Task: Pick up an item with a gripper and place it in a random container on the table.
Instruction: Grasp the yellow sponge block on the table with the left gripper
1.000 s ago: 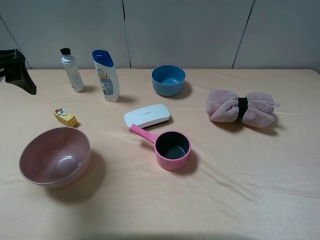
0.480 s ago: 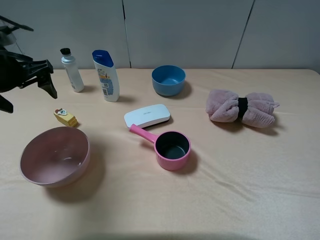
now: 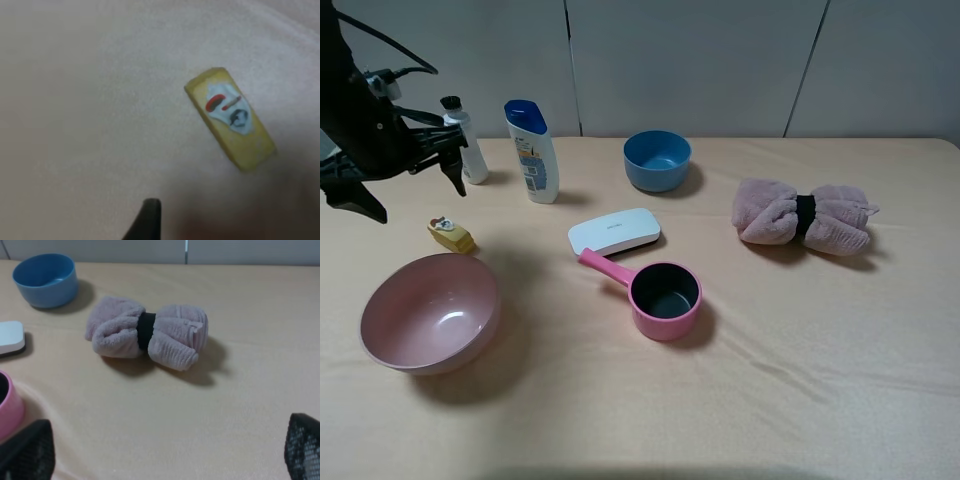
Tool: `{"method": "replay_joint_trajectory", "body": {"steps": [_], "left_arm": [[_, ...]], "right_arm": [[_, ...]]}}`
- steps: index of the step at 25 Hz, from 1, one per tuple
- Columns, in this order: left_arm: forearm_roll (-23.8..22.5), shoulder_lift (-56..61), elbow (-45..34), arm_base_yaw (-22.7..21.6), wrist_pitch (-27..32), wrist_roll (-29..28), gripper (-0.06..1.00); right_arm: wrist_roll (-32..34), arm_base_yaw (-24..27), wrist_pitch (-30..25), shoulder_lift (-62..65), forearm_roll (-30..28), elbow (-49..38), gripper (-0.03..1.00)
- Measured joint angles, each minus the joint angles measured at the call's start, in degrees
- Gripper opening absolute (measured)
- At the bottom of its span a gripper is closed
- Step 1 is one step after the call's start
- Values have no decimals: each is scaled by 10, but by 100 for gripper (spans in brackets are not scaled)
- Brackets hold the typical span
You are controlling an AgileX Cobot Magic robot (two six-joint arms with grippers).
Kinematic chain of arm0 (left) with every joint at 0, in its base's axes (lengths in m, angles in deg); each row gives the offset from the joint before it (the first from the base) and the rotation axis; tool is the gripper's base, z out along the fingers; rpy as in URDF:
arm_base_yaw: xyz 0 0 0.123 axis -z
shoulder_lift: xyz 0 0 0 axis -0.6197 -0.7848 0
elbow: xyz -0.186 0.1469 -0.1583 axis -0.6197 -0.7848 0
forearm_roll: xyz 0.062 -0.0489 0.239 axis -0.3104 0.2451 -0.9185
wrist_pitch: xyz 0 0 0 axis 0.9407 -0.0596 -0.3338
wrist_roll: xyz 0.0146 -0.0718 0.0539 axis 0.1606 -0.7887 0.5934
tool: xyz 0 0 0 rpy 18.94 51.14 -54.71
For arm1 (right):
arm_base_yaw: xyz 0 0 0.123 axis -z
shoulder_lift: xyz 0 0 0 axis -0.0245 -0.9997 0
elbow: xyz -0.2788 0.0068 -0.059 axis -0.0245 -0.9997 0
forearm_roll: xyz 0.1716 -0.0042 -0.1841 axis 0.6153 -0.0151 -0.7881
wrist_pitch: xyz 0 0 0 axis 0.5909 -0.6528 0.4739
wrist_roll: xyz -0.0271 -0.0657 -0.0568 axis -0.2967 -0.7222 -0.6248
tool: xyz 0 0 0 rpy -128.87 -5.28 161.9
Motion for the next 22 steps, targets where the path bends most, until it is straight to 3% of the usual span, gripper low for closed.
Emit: {"method": "replay_joint_trajectory", "body": {"steps": [22], "left_arm": [[-1, -131, 36, 0, -77, -49, 88]], "right_arm": [[0, 0, 0, 0, 0, 0, 69]]}}
